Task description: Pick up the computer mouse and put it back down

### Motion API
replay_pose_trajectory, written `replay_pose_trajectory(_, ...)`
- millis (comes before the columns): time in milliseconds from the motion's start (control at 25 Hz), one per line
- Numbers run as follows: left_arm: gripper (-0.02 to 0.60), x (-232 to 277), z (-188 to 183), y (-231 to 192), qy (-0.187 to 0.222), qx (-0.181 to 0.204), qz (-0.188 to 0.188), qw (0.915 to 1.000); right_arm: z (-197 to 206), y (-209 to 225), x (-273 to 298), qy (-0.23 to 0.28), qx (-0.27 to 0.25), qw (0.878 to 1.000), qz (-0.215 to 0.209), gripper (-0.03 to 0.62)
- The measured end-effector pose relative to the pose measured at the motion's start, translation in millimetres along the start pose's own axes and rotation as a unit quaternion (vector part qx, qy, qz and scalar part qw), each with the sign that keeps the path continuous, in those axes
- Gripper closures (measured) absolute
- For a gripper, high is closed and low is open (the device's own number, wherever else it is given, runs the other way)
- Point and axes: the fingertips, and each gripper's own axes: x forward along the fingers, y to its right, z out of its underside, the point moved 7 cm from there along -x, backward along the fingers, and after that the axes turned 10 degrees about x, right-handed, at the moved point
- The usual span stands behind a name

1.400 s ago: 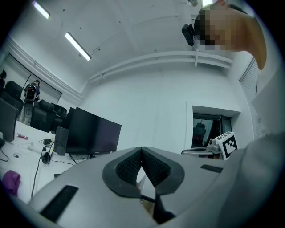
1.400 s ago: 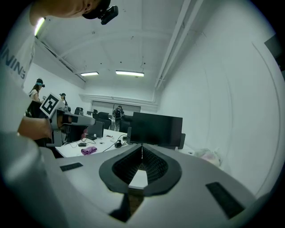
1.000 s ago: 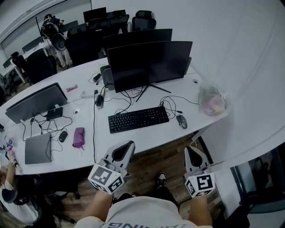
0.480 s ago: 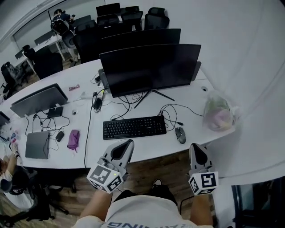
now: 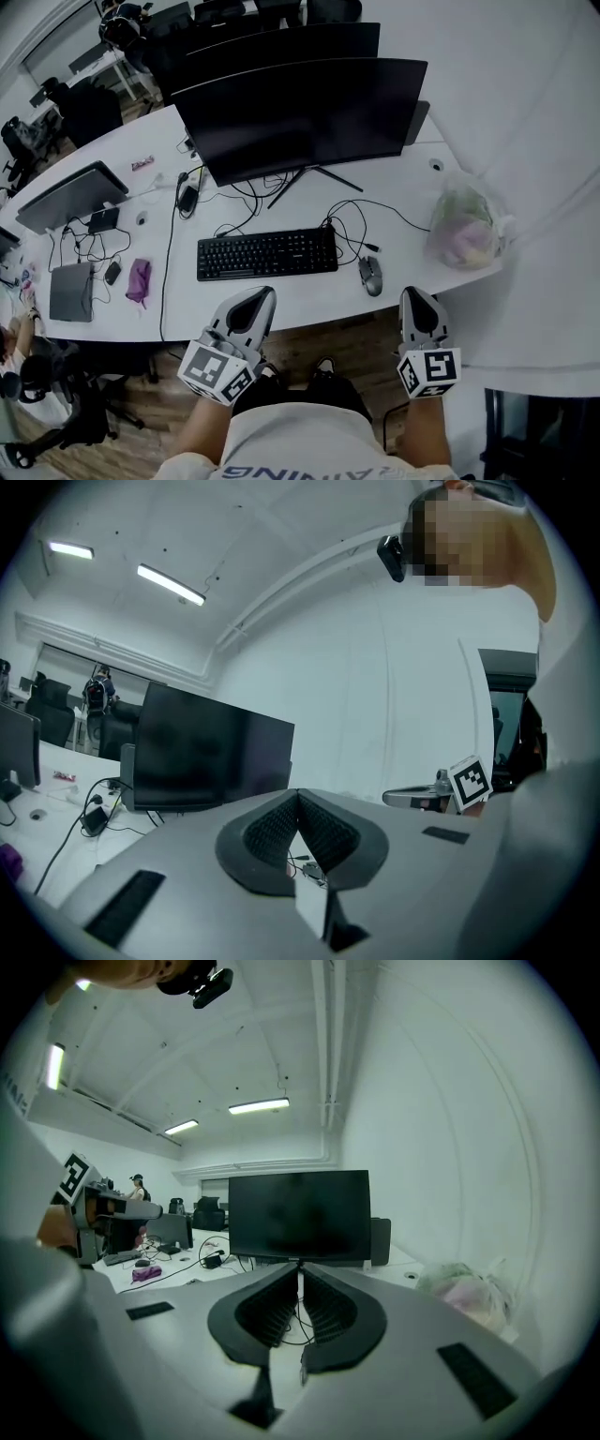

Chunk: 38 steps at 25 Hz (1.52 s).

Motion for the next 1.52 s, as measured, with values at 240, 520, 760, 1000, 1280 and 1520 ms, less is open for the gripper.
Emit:
replay_pose_trajectory(240,0.574,12,14,-8,-0.013,-0.005,0.025,0.9996,20,4,22,-0.063,-0.015,0.997,0.036,0.500)
replay_pose_trajectory(520,0.574,21,31,-17,-0.030,-0.018,0.042,0.9985,67,13,45,-0.144,0.003,0.987,0.066,0.408)
replay_pose_trajectory(760,0.574,25,43,-21,-0.047,-0.028,0.032,0.9980,107,25,72,-0.201,0.013,0.977,0.070,0.362)
replay_pose_trajectory(1000,0.574,28,57,-27,-0.059,-0.048,0.010,0.9971,139,43,99,-0.248,0.024,0.965,0.080,0.344)
replay_pose_trajectory(1280,0.574,37,74,-29,-0.081,-0.066,-0.004,0.9946,180,55,122,-0.298,0.036,0.950,0.082,0.326)
replay_pose_trajectory(1520,0.574,44,81,-30,-0.092,-0.072,-0.008,0.9931,200,61,139,-0.320,0.049,0.942,0.085,0.319)
